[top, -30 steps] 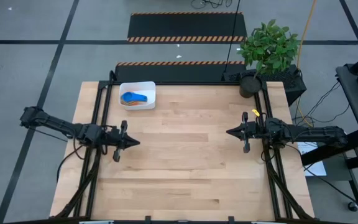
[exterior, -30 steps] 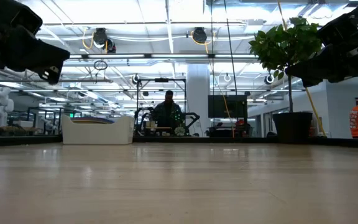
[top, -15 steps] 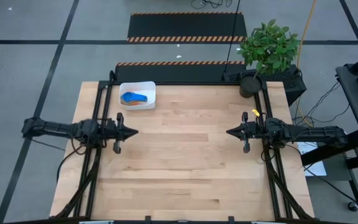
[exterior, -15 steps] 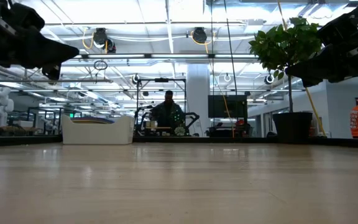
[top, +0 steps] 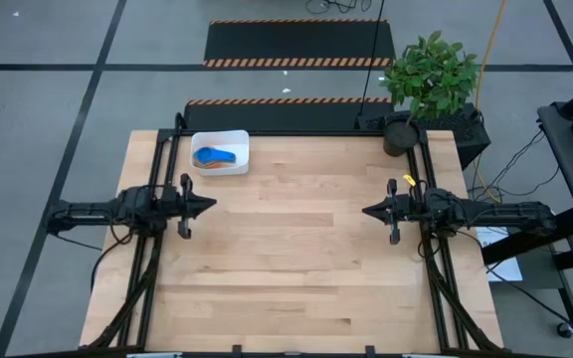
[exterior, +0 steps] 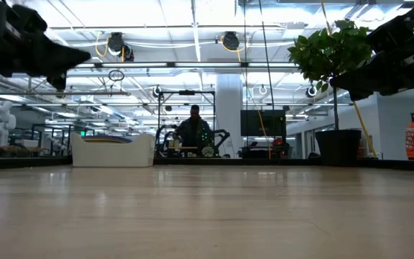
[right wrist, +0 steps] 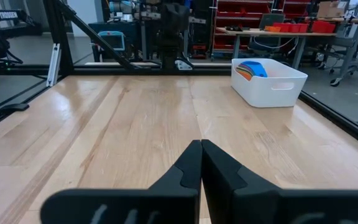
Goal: Nest measuring cups in basket
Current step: Return to Home Position
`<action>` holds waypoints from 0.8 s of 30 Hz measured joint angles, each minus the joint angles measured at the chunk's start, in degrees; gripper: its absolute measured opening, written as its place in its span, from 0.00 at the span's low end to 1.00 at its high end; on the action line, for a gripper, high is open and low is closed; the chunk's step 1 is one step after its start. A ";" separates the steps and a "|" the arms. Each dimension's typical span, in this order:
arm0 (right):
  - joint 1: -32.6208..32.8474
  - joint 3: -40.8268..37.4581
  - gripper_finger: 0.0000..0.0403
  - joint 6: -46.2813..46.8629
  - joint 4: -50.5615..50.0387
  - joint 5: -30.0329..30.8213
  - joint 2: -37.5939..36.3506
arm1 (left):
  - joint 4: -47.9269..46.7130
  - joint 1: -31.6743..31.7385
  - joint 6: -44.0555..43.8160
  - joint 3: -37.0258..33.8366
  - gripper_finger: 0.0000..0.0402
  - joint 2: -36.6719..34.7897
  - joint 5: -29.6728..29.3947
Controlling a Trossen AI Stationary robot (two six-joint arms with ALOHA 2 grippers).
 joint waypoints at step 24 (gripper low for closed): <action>0.01 0.00 0.00 0.00 0.00 0.00 -0.02 | -3.92 0.00 2.57 0.15 0.01 0.28 -0.42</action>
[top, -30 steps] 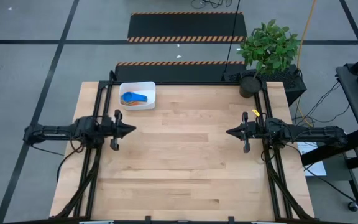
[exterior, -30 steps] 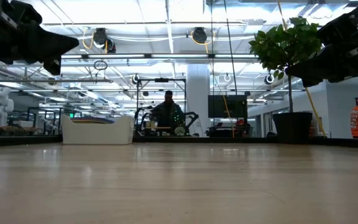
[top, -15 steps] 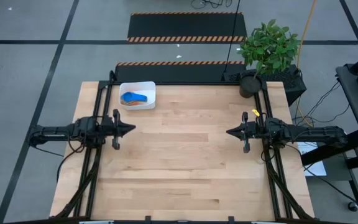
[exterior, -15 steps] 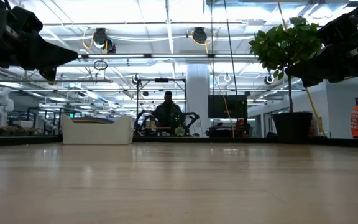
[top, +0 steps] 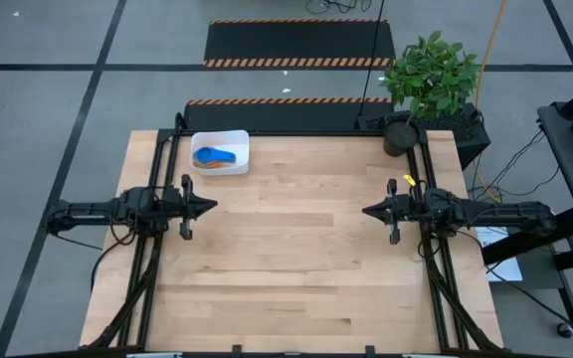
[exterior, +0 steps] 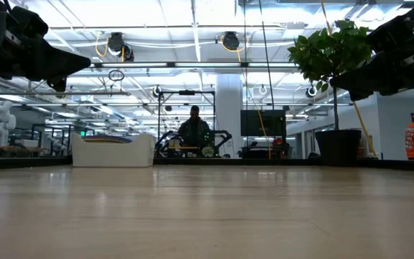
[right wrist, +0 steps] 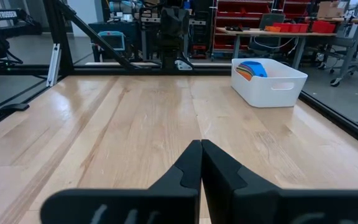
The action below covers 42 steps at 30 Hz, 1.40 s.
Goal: Nest measuring cups in basket
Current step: Return to Home Position
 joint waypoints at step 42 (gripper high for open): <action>-0.01 0.00 0.00 -0.02 0.00 0.00 0.00 | 0.88 0.00 2.89 -0.22 0.02 0.00 -0.24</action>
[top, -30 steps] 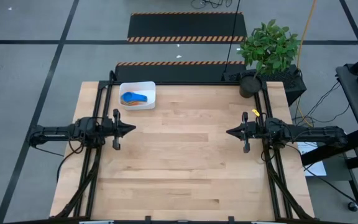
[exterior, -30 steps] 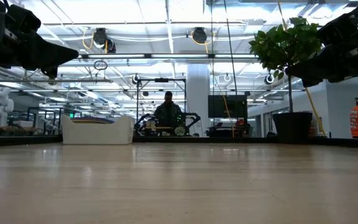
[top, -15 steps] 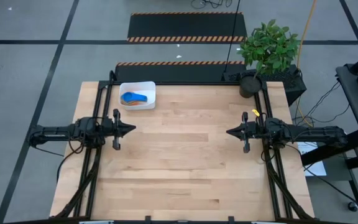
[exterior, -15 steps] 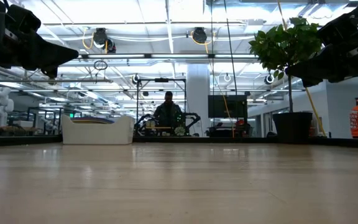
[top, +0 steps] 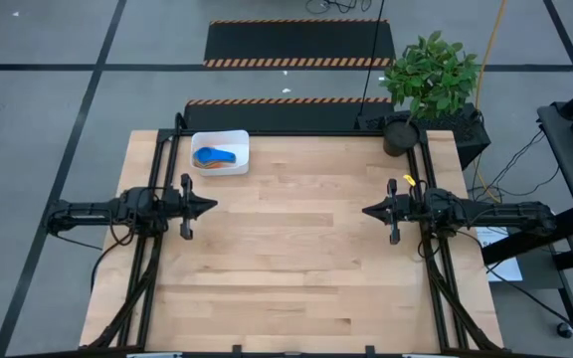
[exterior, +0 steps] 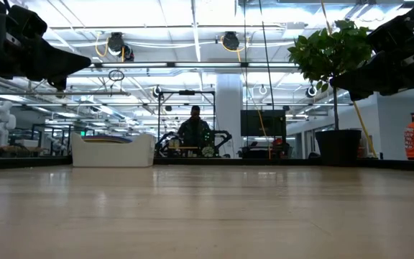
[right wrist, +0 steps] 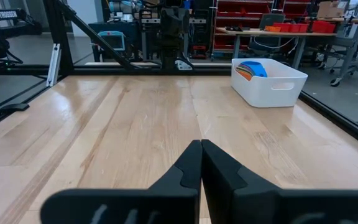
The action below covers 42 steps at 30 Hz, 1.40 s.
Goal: Nest measuring cups in basket
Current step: Return to Home Position
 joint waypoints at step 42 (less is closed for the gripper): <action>-0.01 0.00 0.00 0.00 0.00 0.00 0.01 | 1.61 0.00 0.00 0.00 0.02 0.02 0.07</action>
